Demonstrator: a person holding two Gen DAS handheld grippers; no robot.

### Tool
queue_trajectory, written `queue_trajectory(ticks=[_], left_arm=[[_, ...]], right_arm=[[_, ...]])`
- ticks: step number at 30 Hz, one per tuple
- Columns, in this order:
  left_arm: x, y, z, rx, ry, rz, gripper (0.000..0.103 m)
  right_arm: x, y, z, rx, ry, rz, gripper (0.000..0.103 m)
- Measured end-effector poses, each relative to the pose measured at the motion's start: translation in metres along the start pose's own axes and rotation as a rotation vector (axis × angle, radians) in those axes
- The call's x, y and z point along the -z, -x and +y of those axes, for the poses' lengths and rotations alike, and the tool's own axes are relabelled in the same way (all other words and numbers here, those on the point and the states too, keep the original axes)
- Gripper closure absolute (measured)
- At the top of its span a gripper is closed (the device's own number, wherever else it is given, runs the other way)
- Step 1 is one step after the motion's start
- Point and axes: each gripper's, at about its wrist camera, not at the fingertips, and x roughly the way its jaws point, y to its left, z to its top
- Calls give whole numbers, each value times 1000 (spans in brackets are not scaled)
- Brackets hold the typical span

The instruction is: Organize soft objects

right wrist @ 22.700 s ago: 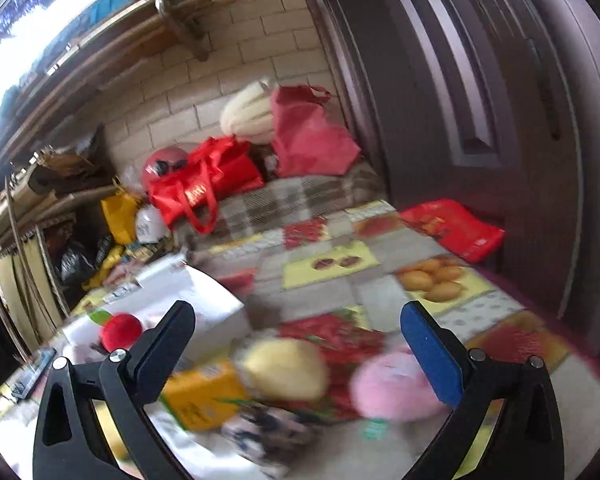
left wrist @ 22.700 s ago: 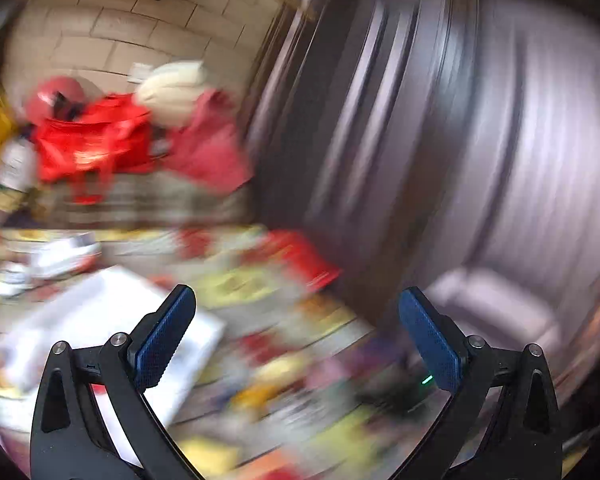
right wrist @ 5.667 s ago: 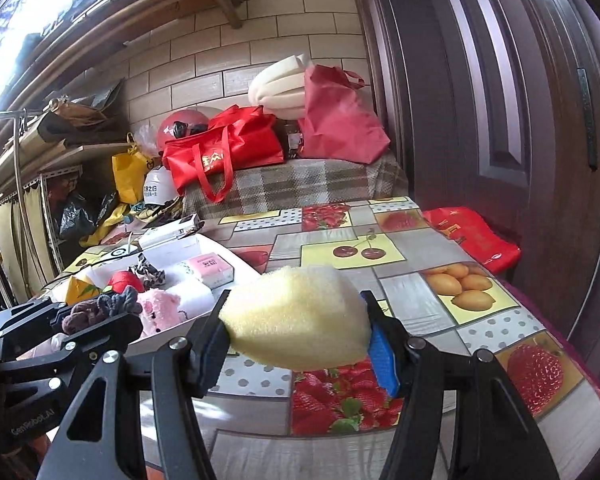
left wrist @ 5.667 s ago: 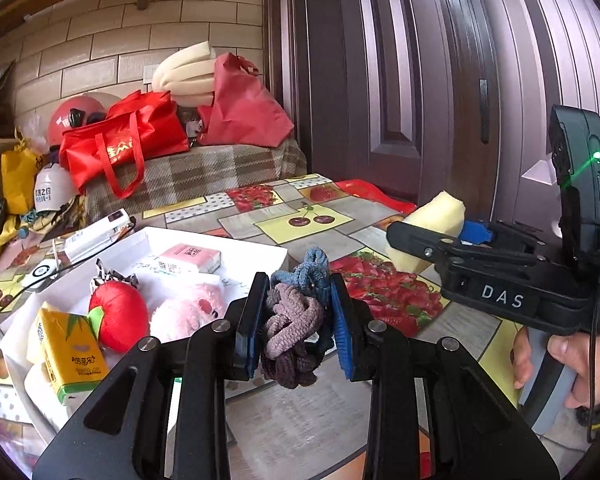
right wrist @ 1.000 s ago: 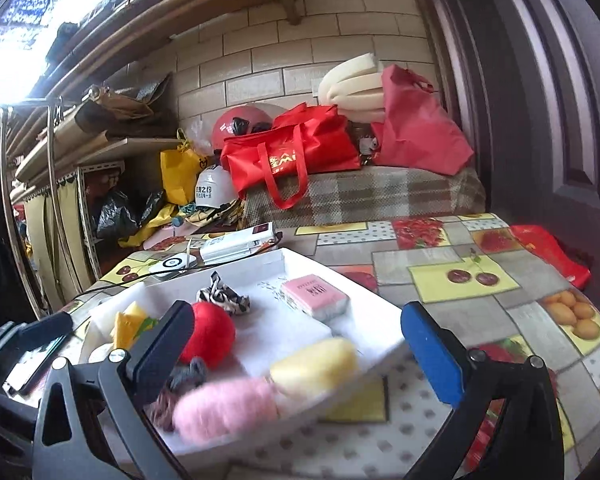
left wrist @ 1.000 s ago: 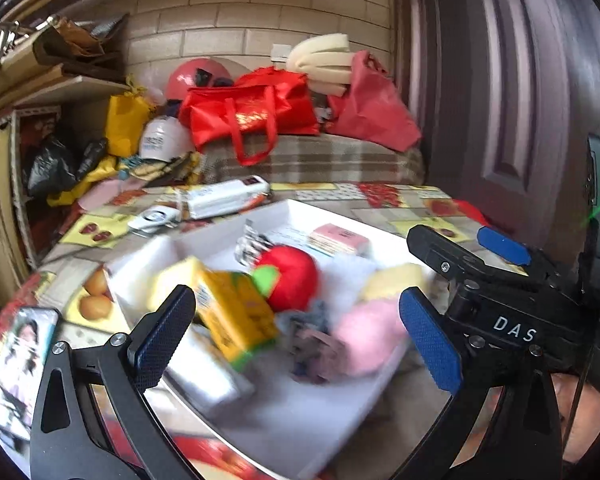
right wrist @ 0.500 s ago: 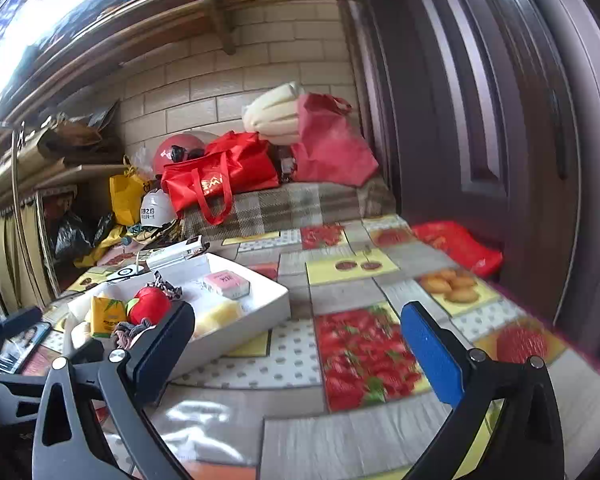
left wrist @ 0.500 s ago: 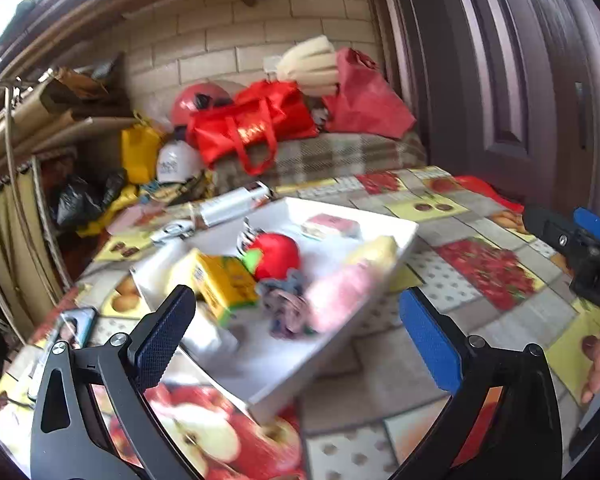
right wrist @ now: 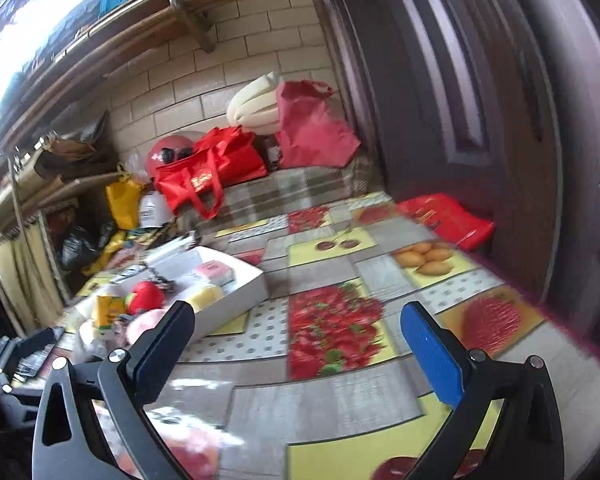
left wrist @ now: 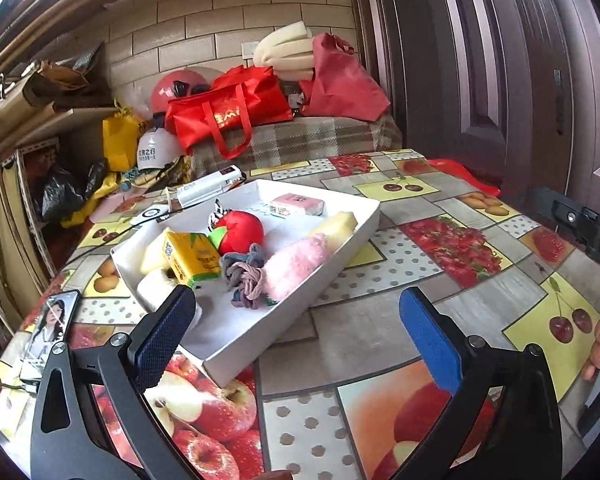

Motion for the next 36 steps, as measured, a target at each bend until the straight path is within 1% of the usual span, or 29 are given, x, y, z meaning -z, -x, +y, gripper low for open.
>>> queue_trajectory(ticks=[3,5,6,8,10,13,17,19,23,24,26,27,30,34,36], left_arm=[[0,-4,2,3,12,20,0],[0,-4,3,-13,23,20,0],[0,-4,4,-24,25,19,0],[0,-9,5,-76,24,38,0],[0,-14,8,-83,38,64,0],[2,-16,10,-108,42,70,0],[3,-14,9,-119,31,58,0],[3,-14,9,-118,30,57,0],[3,-14,9,-115,37,63,0],[3,-14,10,-114,39,64,0],[2,-13,10,-113,39,60,0],[2,-13,10,-113,39,56,0],[1,-10,11,-121,43,30,0],[0,-6,14,-125,56,3,0],[0,-5,16,-129,63,-3,0]], right_arm=[[0,7,8,54,53,-30,0],[1,9,10,63,74,-43,0],[1,9,14,77,92,-47,0],[1,9,17,100,116,-50,0],[1,7,19,89,132,-42,0],[2,-1,14,9,111,1,0],[1,-1,10,33,87,2,0],[2,3,9,74,80,-11,0],[3,7,9,210,70,-16,0],[2,9,7,212,59,-25,0],[2,14,-1,184,17,-39,0],[2,15,-5,147,-9,-34,0],[4,15,-8,93,-32,-5,0],[5,20,-3,92,-15,-9,0],[5,19,0,99,-13,8,0]])
